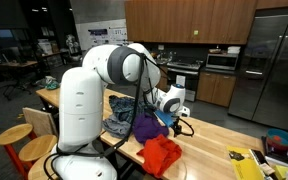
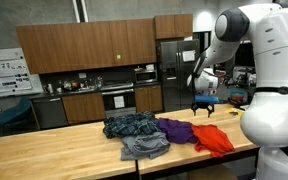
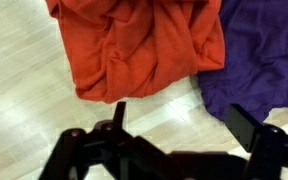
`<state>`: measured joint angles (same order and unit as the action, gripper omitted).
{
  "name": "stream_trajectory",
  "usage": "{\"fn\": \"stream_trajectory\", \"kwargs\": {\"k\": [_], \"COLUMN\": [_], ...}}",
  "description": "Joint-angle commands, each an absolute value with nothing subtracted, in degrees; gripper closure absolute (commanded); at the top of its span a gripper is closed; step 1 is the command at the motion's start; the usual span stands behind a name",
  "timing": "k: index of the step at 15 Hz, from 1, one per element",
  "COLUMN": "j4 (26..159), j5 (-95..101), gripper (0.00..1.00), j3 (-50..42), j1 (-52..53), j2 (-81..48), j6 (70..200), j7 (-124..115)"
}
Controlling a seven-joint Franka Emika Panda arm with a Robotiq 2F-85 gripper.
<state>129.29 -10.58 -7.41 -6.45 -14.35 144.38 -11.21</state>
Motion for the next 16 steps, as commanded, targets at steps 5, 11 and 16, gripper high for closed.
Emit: {"fn": "stream_trajectory", "kwargs": {"k": [5, 11, 16], "j4": [134.18, 142.03, 145.43], "j5": [3.74, 8.86, 6.00], "gripper": [0.00, 0.00, 0.00], "j3": [-10.79, -13.97, -6.48], "j1": [-3.72, -7.35, -16.68], "j2": [-19.77, -20.32, -20.67], "j6": [156.78, 170.91, 178.78], "j7": [-12.17, -2.10, 10.04]}}
